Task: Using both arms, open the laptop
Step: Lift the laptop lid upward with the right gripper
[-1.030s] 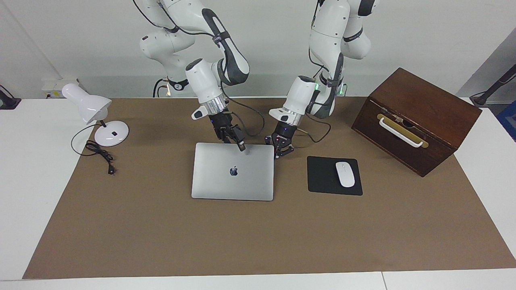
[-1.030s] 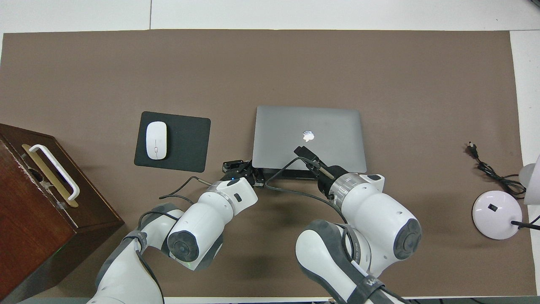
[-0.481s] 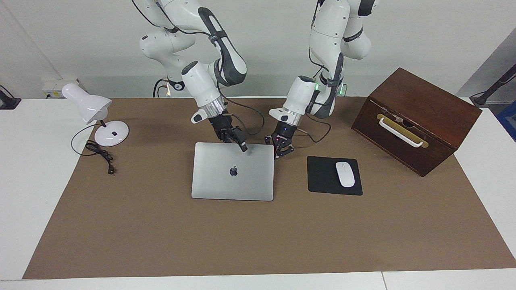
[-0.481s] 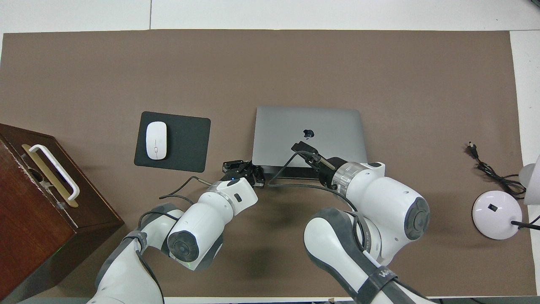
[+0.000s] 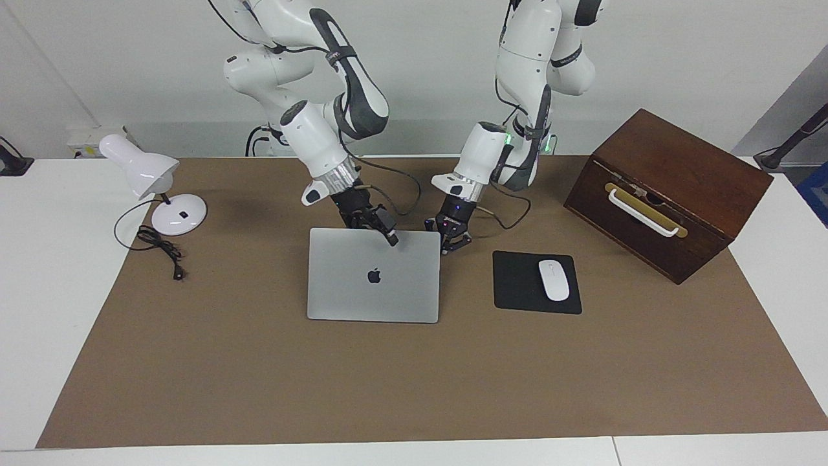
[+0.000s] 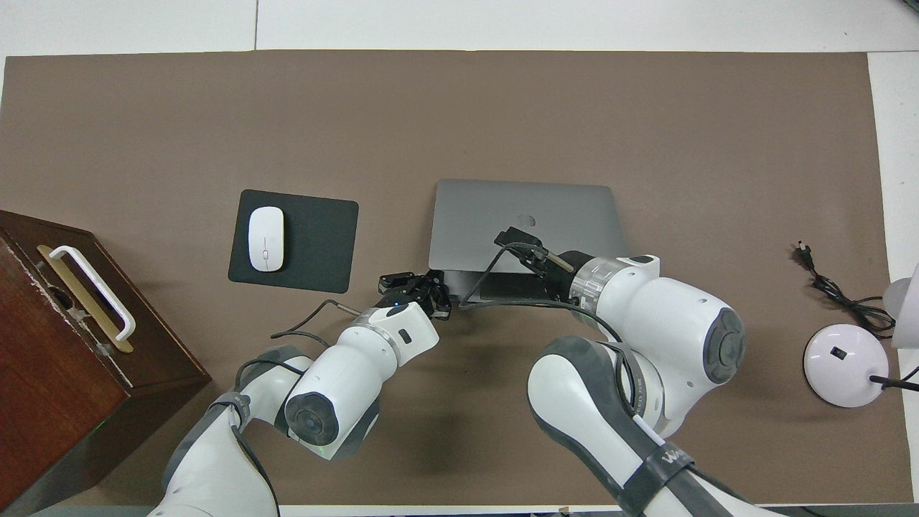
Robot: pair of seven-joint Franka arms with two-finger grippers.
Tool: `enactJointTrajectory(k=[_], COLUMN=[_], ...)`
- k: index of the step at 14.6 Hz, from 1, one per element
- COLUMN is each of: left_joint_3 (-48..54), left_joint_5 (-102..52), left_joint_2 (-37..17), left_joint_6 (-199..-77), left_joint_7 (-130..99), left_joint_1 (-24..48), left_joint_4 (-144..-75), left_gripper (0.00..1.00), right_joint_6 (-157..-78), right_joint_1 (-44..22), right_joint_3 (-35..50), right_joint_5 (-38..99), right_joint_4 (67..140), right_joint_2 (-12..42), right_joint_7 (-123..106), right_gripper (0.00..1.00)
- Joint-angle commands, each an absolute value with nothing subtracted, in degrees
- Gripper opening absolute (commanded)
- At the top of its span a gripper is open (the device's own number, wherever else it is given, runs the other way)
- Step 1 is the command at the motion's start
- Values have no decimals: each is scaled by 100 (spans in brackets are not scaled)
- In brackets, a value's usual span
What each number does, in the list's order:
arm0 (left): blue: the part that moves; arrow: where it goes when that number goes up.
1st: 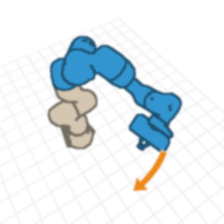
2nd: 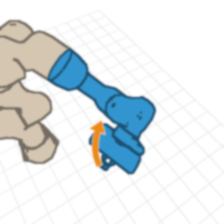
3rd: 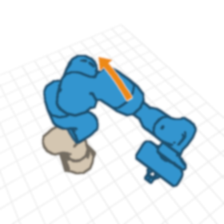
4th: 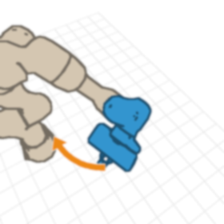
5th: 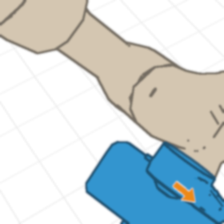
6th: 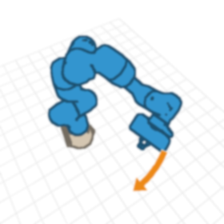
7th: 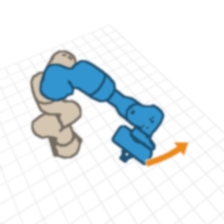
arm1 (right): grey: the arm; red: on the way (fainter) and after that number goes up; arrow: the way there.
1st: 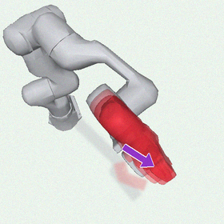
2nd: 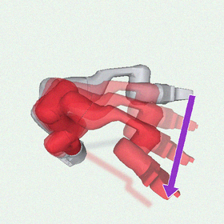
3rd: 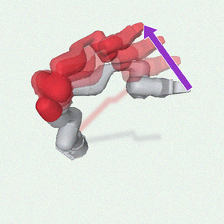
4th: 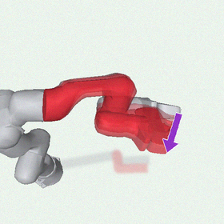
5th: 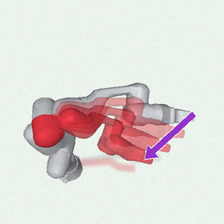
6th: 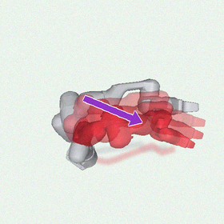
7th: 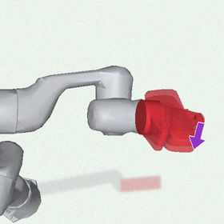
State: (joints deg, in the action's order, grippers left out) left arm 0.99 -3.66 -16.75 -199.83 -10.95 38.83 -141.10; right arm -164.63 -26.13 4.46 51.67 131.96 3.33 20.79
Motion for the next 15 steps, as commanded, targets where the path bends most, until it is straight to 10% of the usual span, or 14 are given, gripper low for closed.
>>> enactJointTrajectory(k=[1,15], left_joint_3=[114,114], left_joint_5=[-343,-492], left_joint_2=[-1934,-1969], left_joint_6=[-20074,-20074], left_joint_7=[-1055,-1046], left_joint_1=[3946,4087], left_joint_4=[-13922,-13878], left_gripper=[0,0], right_joint_6=[-16261,-14802], right_joint_1=[-2461,-1863], right_joint_3=[439,404], right_joint_5=[4931,2901], right_joint_4=[12876,11848], right_joint_2=[545,861], right_joint_7=[1969,2918], right_gripper=[100,100])
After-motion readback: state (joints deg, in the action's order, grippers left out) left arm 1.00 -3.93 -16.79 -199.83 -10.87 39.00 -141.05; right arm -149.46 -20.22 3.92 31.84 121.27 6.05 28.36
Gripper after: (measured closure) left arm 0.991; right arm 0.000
